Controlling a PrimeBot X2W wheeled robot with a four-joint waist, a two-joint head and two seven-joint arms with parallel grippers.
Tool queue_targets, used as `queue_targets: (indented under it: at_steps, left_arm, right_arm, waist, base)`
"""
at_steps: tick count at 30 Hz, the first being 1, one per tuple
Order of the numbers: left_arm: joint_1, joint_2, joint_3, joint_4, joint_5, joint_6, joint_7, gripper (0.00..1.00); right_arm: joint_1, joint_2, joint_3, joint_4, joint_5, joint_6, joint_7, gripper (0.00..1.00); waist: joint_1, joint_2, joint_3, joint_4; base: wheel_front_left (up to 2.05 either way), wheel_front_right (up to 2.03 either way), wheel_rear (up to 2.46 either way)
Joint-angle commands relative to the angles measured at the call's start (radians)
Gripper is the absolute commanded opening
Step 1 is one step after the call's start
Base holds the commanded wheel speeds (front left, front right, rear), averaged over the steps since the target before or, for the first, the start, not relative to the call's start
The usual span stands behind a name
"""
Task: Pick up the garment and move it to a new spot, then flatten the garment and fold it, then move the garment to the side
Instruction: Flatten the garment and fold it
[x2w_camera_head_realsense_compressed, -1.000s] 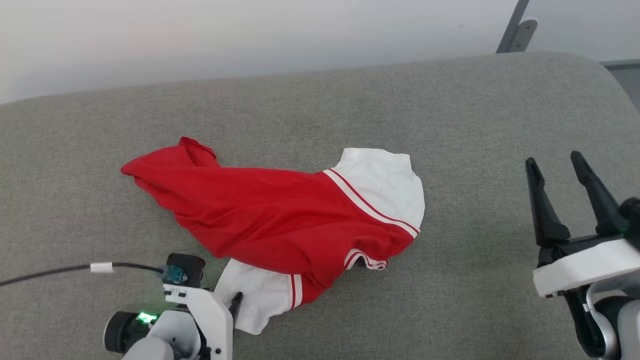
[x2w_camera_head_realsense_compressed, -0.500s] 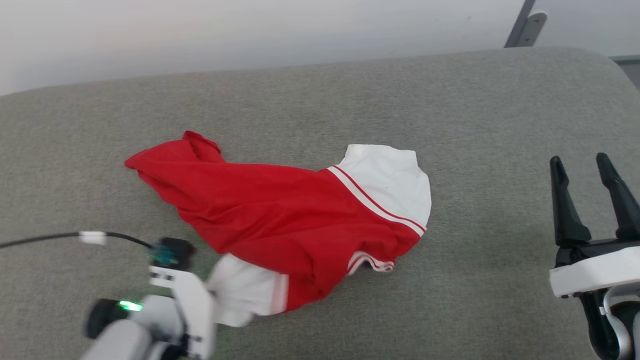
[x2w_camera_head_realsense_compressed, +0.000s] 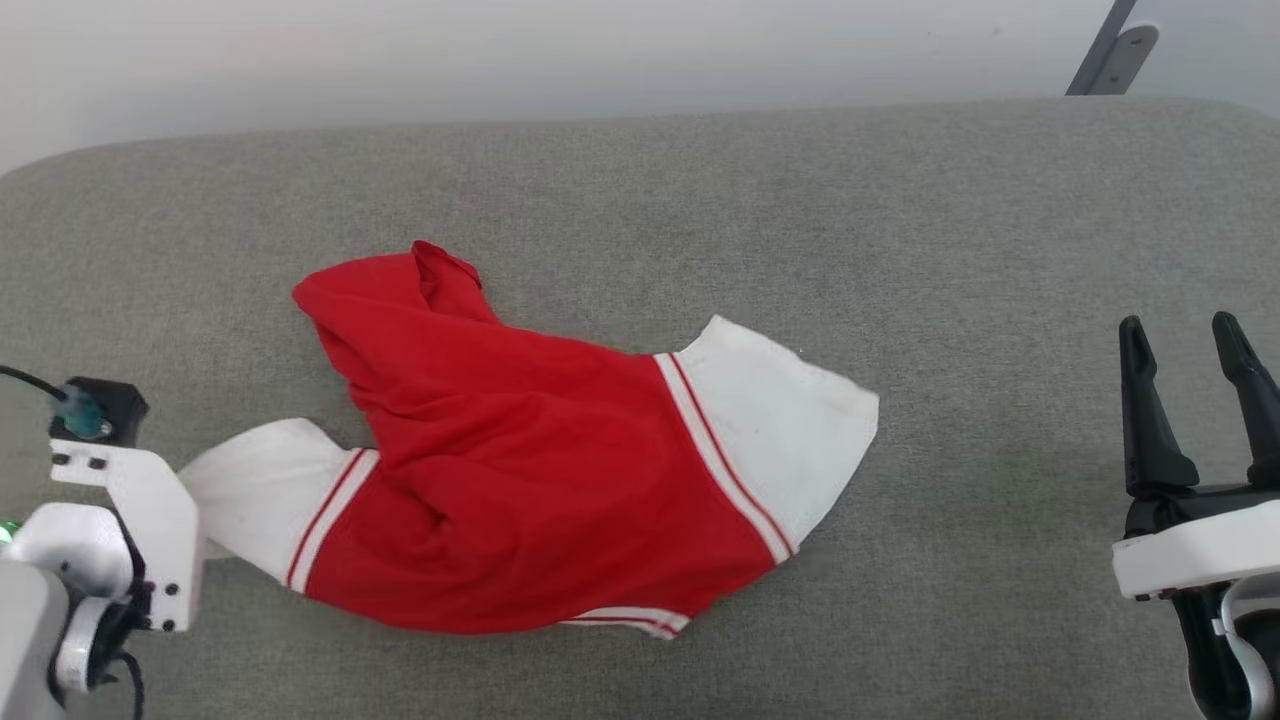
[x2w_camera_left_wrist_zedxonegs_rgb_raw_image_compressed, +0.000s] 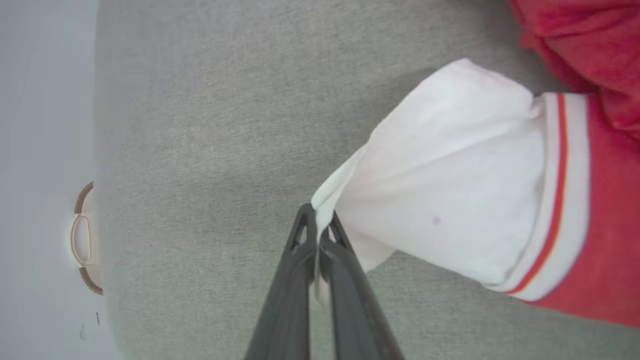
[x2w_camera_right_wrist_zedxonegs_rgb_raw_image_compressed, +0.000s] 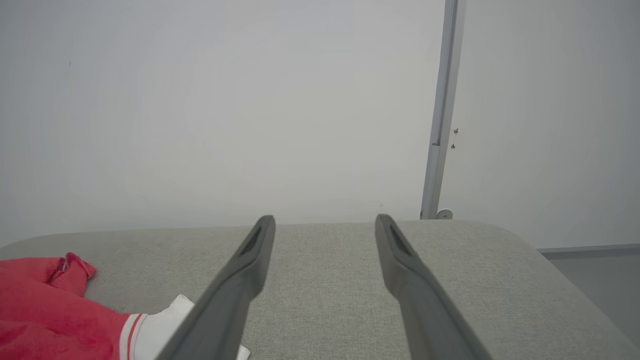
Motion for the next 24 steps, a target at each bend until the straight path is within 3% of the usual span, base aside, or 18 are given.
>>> queue_targets:
  at_steps: [1, 4, 5, 6, 7, 16, 24]
  left_arm:
    - [-0.017, 0.0, 0.002, 0.013, -0.011, -0.012, -0.008, 0.0]
    - [-0.038, -0.012, 0.002, 0.063, -0.034, -0.043, -0.013, 0.0]
    - [-0.045, -0.022, 0.003, 0.077, -0.047, -0.053, -0.013, 0.27]
    - [-0.052, -0.025, 0.002, 0.089, -0.053, -0.062, -0.014, 0.77]
    - [-0.056, -0.031, -0.001, 0.099, -0.067, -0.074, -0.009, 1.0]
    - [-0.095, -0.044, -0.028, 0.14, -0.114, -0.138, 0.066, 1.0]
    - [-0.15, -0.061, -0.051, 0.268, -0.107, -0.123, 0.121, 1.0]
  right_arm:
    - [0.001, 0.005, 0.003, 0.001, 0.003, 0.0, 0.001, 1.0]
    - [-0.003, 0.007, 0.01, 0.007, 0.004, 0.0, 0.004, 1.0]
    - [-0.003, 0.008, 0.015, 0.008, 0.007, 0.0, 0.005, 1.0]
    - [-0.003, 0.009, 0.017, 0.009, 0.009, 0.0, 0.006, 1.0]
    - [-0.004, 0.008, 0.018, 0.01, 0.009, 0.0, 0.006, 1.0]
    - [0.002, 0.001, 0.029, 0.005, 0.013, 0.0, 0.026, 1.0]
    - [-0.011, -0.029, 0.059, -0.007, 0.026, 0.0, 0.082, 1.0]
  waist:
    - [0.0, 0.0, 0.003, 0.001]
    - [0.0, 0.0, 0.007, 0.002]
    - [0.0, 0.0, 0.008, 0.002]
    - [0.0, 0.0, 0.008, 0.001]
    - [0.0, 0.0, 0.007, 0.001]
    - [0.0, 0.0, 0.01, 0.002]
    - [0.0, 0.0, 0.039, -0.006]
  base:
    - [0.0, 0.0, 0.0]
    - [0.0, 0.0, 0.0]
    - [0.0, 0.0, 0.0]
    - [0.0, 0.0, 0.0]
    - [0.0, 0.0, 0.0]
    - [0.0, 0.0, 0.0]
    - [0.0, 0.0, 0.0]
